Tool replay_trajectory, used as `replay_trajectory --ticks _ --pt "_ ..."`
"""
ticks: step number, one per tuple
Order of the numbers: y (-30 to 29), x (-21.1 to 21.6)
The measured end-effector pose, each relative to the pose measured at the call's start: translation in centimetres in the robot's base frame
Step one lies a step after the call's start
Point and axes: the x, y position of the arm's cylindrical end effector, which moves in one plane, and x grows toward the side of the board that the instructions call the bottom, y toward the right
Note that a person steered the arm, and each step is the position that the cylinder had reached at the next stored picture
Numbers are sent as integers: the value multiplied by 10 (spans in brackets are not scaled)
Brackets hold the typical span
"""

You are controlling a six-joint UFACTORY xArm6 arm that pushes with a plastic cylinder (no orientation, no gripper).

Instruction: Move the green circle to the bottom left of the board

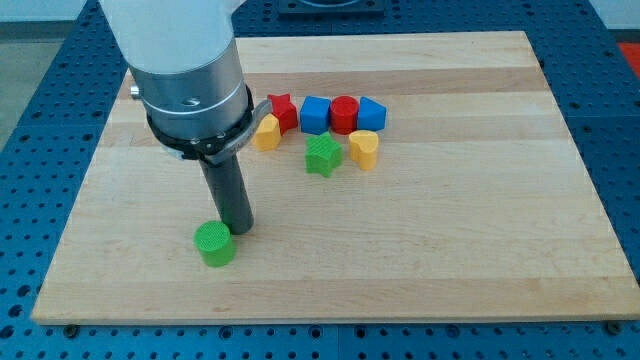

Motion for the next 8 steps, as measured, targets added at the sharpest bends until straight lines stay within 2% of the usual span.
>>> replay_trajectory --ticks 5,8 --pt "1 39" --pt "-44 8"
